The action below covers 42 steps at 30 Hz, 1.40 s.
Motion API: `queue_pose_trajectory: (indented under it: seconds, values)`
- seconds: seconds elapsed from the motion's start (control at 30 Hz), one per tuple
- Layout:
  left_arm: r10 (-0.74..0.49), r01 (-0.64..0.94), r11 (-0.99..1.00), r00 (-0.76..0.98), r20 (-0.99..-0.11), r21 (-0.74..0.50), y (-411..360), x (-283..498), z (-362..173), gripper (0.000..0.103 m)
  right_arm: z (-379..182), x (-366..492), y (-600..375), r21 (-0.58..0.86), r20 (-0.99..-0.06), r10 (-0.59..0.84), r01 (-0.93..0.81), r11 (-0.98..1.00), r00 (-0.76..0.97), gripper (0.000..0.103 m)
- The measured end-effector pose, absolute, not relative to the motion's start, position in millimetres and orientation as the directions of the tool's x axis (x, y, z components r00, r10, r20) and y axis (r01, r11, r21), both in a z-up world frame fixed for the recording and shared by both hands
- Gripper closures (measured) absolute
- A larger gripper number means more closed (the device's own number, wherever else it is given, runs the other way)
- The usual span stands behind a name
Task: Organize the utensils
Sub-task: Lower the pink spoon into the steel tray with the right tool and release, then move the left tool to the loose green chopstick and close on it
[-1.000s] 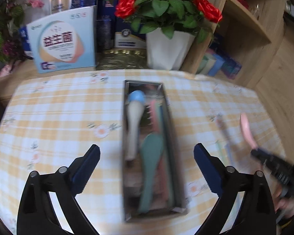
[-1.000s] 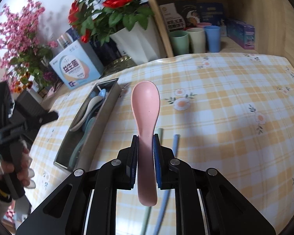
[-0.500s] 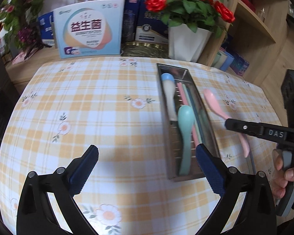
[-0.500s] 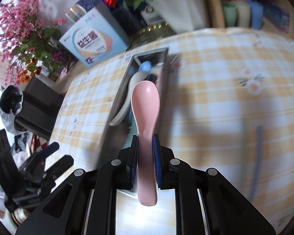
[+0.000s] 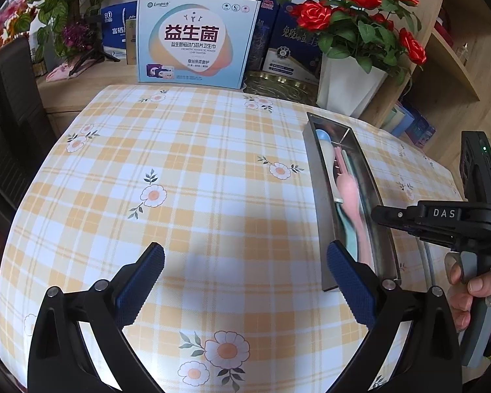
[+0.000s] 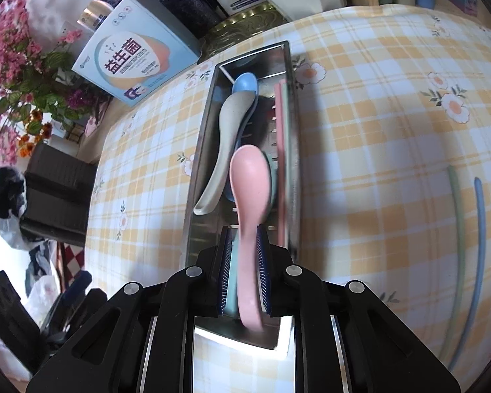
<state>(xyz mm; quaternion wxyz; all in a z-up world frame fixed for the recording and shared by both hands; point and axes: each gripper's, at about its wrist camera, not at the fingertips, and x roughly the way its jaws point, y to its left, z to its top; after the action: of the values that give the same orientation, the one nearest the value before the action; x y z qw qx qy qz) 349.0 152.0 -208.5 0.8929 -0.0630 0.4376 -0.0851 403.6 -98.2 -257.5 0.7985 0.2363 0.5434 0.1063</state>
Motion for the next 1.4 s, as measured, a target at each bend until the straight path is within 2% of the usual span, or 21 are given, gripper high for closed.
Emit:
queue_pose_trajectory:
  seconds: [0.23,0.33,0.43,0.47,0.83,1.0,1.1,1.2,1.27,1.4]
  values:
    - [-0.228,0.13,0.974,0.614,-0.755,-0.188,139.6,342.7,-199.8,0.006,-235.9,398.5,-105.8,0.471,-0.782,0.409,0.017,0.882,0.47,0.084]
    - [-0.236,0.158,0.972,0.619,-0.749,-0.176,126.1,338.1,-194.4,0.006,-224.2,390.2,-122.6,0.431,-0.76,0.366,-0.005,0.902,0.538,0.077]
    - [-0.249,0.18,0.968,0.619,-0.745,-0.173,111.9,334.7,-189.9,0.006,-214.4,373.0,-149.8,0.377,-0.727,0.303,-0.012,0.926,0.616,0.059]
    - [-0.255,0.189,0.966,0.619,-0.743,-0.174,106.0,333.3,-188.2,0.006,-213.2,368.6,-157.3,0.365,-0.72,0.289,-0.01,0.931,0.631,0.057]
    - [-0.334,0.302,0.936,0.596,-0.73,-0.182,20.3,325.7,-174.2,0.008,-231.6,305.8,-255.5,0.213,-0.702,0.11,0.059,0.975,0.704,0.057]
    - [-0.369,0.371,0.912,0.549,-0.75,-0.178,-33.0,324.6,-179.5,0.02,-248.2,290.2,-285.6,0.194,-0.702,0.064,0.104,0.975,0.709,0.057]
    - [-0.385,0.412,0.894,0.506,-0.772,-0.175,-64.0,323.2,-189.7,0.032,-256.7,285.5,-301.9,0.183,-0.697,0.039,0.125,0.975,0.716,0.057]
    - [-0.408,0.446,0.873,0.453,-0.793,-0.195,-92.1,324.1,-206.4,0.046,-262.5,283.0,-315.3,0.179,-0.693,0.02,0.145,0.973,0.72,0.057]
    - [-0.423,0.449,0.864,0.403,-0.812,-0.227,-109.4,327.0,-221.9,0.064,-265.0,281.6,-323.0,0.185,-0.688,0.014,0.156,0.97,0.725,0.057]
    - [-0.404,0.444,0.867,0.365,-0.839,-0.224,-133.9,331.7,-243.7,0.069,-271.8,274.2,-332.9,0.175,-0.679,-0.013,0.179,0.968,0.734,0.057]
